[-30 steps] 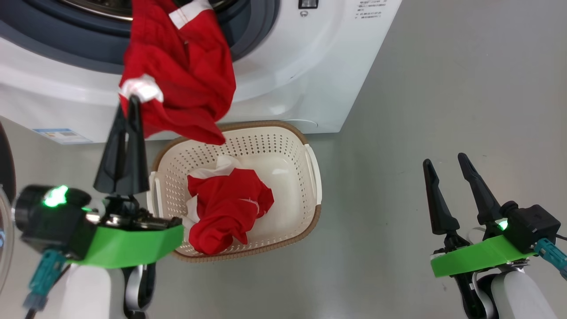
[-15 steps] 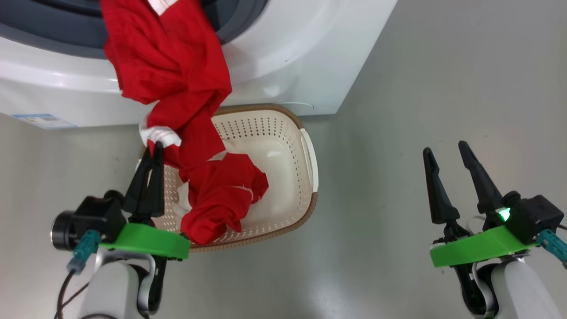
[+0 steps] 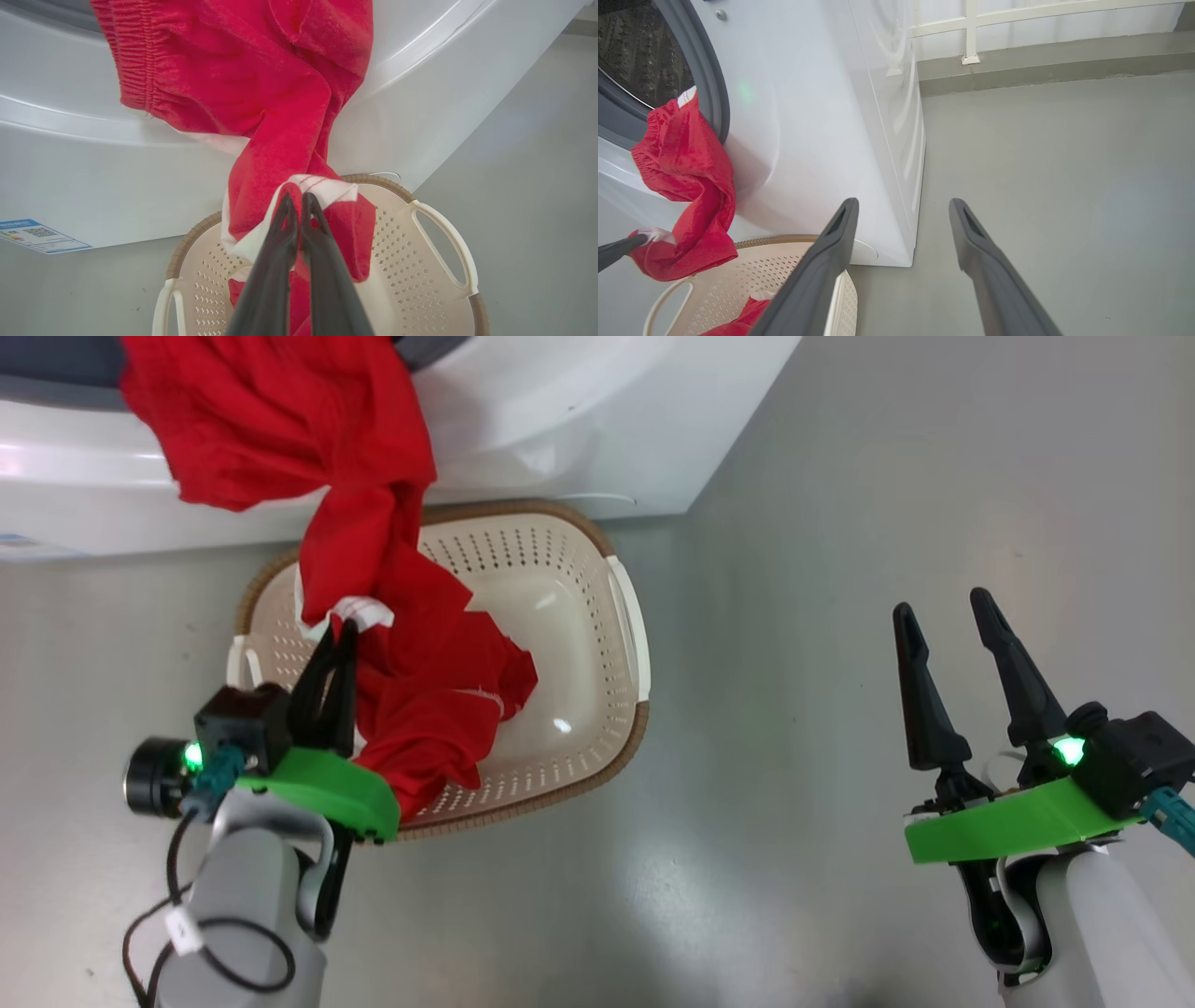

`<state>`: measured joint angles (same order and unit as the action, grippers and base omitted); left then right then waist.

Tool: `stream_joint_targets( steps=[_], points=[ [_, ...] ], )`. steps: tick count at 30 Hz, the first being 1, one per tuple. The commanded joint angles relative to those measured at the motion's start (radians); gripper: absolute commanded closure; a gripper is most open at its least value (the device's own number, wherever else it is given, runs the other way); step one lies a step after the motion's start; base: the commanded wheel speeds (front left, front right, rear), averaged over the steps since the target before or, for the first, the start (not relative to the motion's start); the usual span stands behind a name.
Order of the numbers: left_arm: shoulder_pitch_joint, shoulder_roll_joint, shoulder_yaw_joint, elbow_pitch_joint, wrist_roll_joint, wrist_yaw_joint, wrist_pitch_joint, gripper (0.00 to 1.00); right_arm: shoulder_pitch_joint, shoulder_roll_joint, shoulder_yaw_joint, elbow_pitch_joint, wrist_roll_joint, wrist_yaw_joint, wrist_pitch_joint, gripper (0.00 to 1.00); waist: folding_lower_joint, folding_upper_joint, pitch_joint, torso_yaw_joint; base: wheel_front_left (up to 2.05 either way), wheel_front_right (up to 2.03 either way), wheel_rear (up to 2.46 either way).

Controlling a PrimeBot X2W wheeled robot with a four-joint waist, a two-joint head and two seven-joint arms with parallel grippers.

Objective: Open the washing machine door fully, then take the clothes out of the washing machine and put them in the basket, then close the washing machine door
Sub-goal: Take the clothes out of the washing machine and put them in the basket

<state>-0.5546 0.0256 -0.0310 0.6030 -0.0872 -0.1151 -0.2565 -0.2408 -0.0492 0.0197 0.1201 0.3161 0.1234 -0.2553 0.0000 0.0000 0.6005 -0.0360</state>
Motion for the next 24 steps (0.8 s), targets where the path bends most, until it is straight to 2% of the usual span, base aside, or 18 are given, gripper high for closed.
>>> stream_joint_targets(
  steps=[1,8,12,13,15,18,19,20,23,24],
  points=[
    [-0.013,0.025,0.026,0.003,0.010,-0.003,-0.005,1.00,-0.008,-0.001,0.028,-0.026,0.018,0.007,-0.006,0.00,0.0000,0.0000,0.031,-0.011,0.00,0.00,0.00],
    [-0.111,0.033,0.025,0.126,0.029,-0.009,-0.005,1.00,-0.034,-0.001,0.035,-0.031,0.019,0.007,-0.006,0.00,0.0000,0.0000,0.082,-0.018,0.00,0.00,0.00],
    [-0.146,0.038,0.020,0.168,0.032,-0.011,-0.005,0.85,-0.045,-0.001,0.040,-0.032,0.020,0.007,-0.006,0.00,0.0000,0.0000,0.098,-0.023,0.00,0.00,0.00],
    [-0.146,0.038,0.020,0.168,0.032,-0.011,-0.005,0.85,-0.045,-0.001,0.040,-0.032,0.020,0.007,-0.006,0.00,0.0000,0.0000,0.098,-0.023,0.00,0.00,0.00],
    [-0.164,0.043,0.022,0.194,0.028,-0.012,-0.005,0.65,-0.048,-0.001,0.042,-0.032,0.021,0.007,-0.006,0.00,0.0000,0.0000,0.105,-0.027,0.00,0.00,0.00],
    [-0.175,0.046,0.024,0.208,0.028,-0.013,-0.005,0.51,-0.049,-0.001,0.043,-0.031,0.021,0.007,-0.006,0.00,0.0000,0.0000,0.107,-0.028,0.00,0.00,0.00],
    [-0.177,0.046,0.025,0.212,0.027,-0.013,-0.005,0.42,-0.050,-0.001,0.043,-0.031,0.021,0.007,-0.006,0.00,0.0000,0.0000,0.108,-0.028,0.00,0.00,0.00],
    [-0.177,0.046,0.025,0.212,0.027,-0.013,-0.005,0.42,-0.050,-0.001,0.043,-0.031,0.021,0.007,-0.006,0.00,0.0000,0.0000,0.108,-0.028,0.00,0.00,0.00],
    [-0.180,0.047,0.027,0.219,0.025,-0.014,-0.005,0.06,-0.049,-0.001,0.043,-0.028,0.021,0.007,-0.006,0.00,0.0000,0.0000,0.104,-0.027,0.00,0.00,0.00],
    [-0.180,0.046,0.028,0.221,0.024,-0.014,-0.005,0.00,-0.049,-0.001,0.043,-0.027,0.021,0.007,-0.006,0.00,0.0000,0.0000,0.102,-0.026,0.00,0.00,0.00]
  ],
)
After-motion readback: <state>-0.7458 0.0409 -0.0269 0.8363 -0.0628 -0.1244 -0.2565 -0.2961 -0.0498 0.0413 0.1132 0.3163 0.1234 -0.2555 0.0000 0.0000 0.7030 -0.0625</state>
